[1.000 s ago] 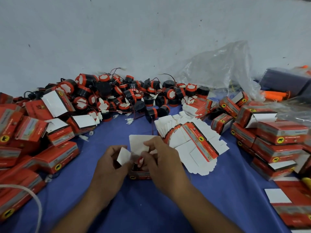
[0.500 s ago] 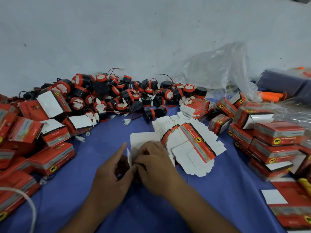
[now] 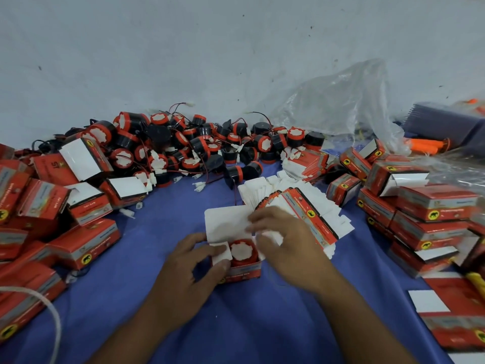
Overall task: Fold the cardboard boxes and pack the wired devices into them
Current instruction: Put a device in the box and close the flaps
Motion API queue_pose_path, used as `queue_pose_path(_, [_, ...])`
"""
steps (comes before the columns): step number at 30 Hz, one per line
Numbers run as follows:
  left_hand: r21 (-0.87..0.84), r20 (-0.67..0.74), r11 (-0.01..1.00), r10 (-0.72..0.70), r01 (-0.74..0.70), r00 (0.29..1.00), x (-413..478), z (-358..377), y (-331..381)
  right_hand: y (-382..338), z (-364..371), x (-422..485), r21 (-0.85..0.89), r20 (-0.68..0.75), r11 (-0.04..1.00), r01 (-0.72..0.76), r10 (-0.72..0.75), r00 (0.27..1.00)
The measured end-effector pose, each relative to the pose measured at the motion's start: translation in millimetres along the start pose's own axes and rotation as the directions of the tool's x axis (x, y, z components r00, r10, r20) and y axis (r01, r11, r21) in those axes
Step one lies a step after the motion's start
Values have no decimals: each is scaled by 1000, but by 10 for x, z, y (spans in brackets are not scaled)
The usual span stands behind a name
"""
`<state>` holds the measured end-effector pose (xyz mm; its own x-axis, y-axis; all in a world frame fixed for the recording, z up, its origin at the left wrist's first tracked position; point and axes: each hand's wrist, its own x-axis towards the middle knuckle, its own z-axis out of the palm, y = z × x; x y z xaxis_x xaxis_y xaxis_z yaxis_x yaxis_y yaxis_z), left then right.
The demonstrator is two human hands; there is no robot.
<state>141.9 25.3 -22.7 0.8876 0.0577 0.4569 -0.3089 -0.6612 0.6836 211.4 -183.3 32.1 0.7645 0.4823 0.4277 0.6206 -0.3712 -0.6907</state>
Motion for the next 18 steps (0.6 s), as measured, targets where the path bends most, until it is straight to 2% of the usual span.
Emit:
queue_pose_path(2, [-39, 16, 999, -4, 5, 1000, 2, -1, 21, 108, -64, 32, -19, -133, 990, -142, 139, 981])
queue_pose_path(4, [-80, 15, 997, -5, 6, 1000, -2, -4, 37, 186, -58, 54, 10, -85, 949, -314, 314, 946])
queue_pose_path(6, [-91, 5, 996, -3, 4, 1000, -2, -7, 29, 215, 32, 58, 239, 21, 873, -424, 432, 902])
queue_pose_path(7, [-91, -9, 996, -4, 3, 1000, 0, -4, 22, 205, 66, 53, 406, 77, 794, -453, 464, 882])
queue_pose_path(9, [-100, -41, 995, -14, 10, 999, 12, -9, 17, 155, 88, 58, 641, 154, 634, -433, 447, 881])
queue_pose_path(10, [-102, -41, 995, -12, 8, 999, 14, -12, 22, 153, 109, 53, 677, 172, 606, -416, 419, 891])
queue_pose_path(11, [-100, -34, 995, 0, -3, 999, 13, -9, 28, 153, 130, 42, 645, 174, 652, -398, 382, 908])
queue_pose_path(14, [-123, -32, 992, -8, 4, 999, 2, 1, 27, 133, 241, -12, 390, 151, 878, -278, 237, 960])
queue_pose_path(16, [-200, -41, 979, -49, 40, 998, -8, -5, -1, 109, 308, -16, 311, 127, 935, -169, 136, 983])
queue_pose_path(18, [-229, -45, 973, -27, 16, 999, -10, -28, -3, 138, 326, -2, 182, 78, 983, -38, 24, 997])
